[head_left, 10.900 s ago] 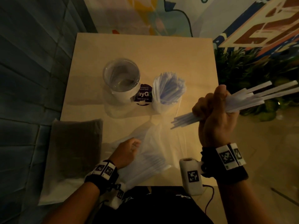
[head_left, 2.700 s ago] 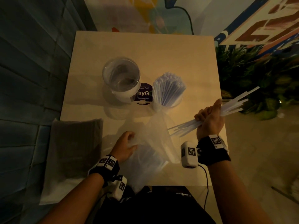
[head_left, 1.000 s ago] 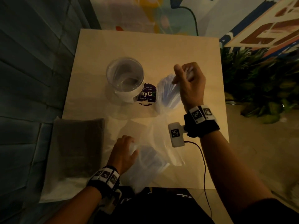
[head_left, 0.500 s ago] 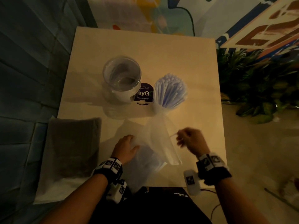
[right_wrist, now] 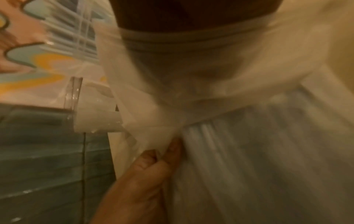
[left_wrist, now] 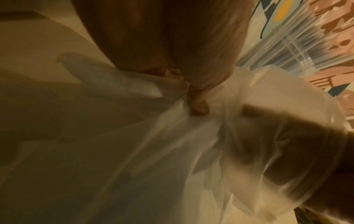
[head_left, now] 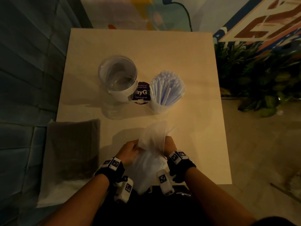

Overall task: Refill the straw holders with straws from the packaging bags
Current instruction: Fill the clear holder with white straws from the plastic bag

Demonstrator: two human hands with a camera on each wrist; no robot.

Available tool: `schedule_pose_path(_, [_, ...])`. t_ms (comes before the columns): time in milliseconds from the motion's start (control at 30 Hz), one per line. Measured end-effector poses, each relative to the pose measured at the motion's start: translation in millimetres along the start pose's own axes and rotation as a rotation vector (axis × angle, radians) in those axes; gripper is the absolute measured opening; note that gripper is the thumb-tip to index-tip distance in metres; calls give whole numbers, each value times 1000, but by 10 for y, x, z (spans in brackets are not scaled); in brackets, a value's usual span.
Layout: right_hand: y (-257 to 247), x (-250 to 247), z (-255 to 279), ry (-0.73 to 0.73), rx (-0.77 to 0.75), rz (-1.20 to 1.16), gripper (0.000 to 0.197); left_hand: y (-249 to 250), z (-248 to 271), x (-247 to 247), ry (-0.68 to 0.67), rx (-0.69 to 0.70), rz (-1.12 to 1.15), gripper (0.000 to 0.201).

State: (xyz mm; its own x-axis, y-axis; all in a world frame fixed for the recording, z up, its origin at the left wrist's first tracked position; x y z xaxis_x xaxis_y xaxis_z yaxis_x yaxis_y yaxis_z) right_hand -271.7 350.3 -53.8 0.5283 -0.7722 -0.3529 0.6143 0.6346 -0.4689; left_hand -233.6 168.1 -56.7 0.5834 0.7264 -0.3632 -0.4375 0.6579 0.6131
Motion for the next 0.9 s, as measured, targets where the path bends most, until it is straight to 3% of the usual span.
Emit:
schedule_pose_path(133, [-29,-40,42,65,-90,-44,37,57,35,-39,5,29,46,21])
schedule_pose_path(333, [-58,-124,124,185,-161,-149,23,109,-4,-70,48,47,68,17])
schedule_pose_path(500, [-127,-207,187,162,-182,-83,14,80,-10,-79,63,46,80,9])
schedule_pose_path(567, [-169,-225,190,171,-218,-127,20,77,-6,-84,60,50,99,11])
schedule_pose_path(667, [-128,-252,171,200,-241,-364,29,74,-4,-93,58,61,105,16])
schedule_pose_path(833, [-85,-348,248,326,-63,-949,31,28,-13,-112,68,33,77,13])
schedule_pose_path(900, [-148,-421,315,326,-59,-1179,34,29,-15,-125,79,38,43,12])
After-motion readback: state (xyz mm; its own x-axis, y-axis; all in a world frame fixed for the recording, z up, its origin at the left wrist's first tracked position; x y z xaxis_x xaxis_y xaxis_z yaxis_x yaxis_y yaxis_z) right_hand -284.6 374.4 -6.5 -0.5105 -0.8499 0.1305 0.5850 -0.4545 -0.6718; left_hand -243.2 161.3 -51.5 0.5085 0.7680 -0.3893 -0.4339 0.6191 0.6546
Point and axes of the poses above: each hand's wrist, its own z-axis away from the middle knuckle, its own x-axis out of the palm, y = z × x, the point moved 6 cm from there along -z, towards the middle knuckle, and after that the axes turned 9 degrees about -z, right-handed, at the moved point
